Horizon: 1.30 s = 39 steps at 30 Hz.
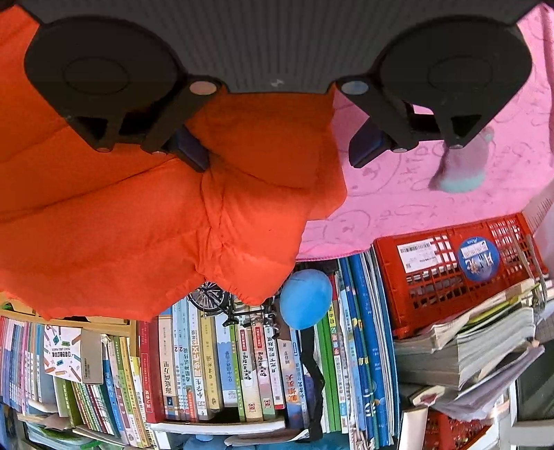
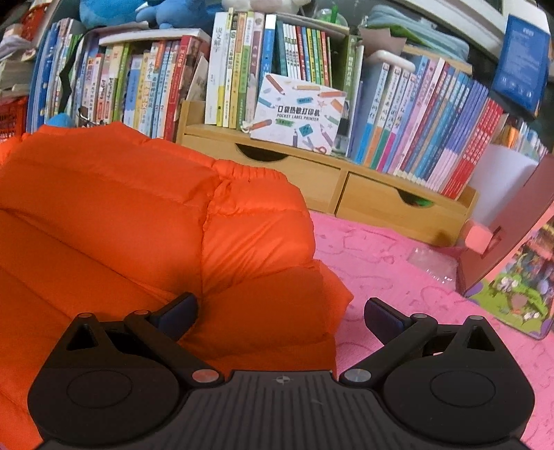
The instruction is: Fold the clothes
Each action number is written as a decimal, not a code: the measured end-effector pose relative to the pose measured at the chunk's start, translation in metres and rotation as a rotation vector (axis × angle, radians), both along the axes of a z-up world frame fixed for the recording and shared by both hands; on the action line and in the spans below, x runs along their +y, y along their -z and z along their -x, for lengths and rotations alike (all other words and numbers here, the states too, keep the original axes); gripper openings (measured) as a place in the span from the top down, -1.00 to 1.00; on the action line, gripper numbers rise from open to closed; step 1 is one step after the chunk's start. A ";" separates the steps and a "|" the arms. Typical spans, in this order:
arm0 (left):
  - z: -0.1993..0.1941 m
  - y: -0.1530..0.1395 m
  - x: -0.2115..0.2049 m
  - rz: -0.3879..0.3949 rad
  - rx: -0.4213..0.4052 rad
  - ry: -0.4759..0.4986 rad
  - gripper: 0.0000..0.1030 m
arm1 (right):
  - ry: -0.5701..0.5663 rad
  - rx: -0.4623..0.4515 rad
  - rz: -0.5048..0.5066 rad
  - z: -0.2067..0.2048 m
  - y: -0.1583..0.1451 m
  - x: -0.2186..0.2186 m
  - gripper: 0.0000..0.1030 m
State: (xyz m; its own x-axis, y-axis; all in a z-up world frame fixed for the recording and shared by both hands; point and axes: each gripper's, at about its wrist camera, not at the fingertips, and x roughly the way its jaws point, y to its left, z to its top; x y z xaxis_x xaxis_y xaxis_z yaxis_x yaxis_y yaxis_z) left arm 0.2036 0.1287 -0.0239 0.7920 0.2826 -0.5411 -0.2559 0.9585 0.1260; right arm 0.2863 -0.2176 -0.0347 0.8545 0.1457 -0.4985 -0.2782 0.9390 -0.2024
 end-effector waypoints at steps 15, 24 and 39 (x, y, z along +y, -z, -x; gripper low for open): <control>-0.003 0.003 0.009 0.066 0.016 -0.022 -0.82 | -0.019 0.076 -0.085 -0.010 -0.001 -0.012 -1.00; 0.030 -0.015 -0.003 0.128 -0.070 -0.100 -0.75 | 0.096 0.181 -0.386 -0.008 -0.012 -0.037 -0.93; 0.073 -0.031 -0.093 0.174 -0.208 0.107 -0.71 | -0.098 0.004 -0.619 0.106 -0.051 -0.012 -0.69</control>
State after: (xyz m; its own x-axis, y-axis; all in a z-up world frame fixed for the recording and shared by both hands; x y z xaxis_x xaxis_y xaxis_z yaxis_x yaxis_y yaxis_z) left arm 0.1310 0.0362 0.0068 0.9113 0.1088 -0.3971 -0.1555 0.9840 -0.0871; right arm 0.1802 -0.2297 0.0163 0.8209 0.4860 -0.2999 -0.3682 0.8519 0.3725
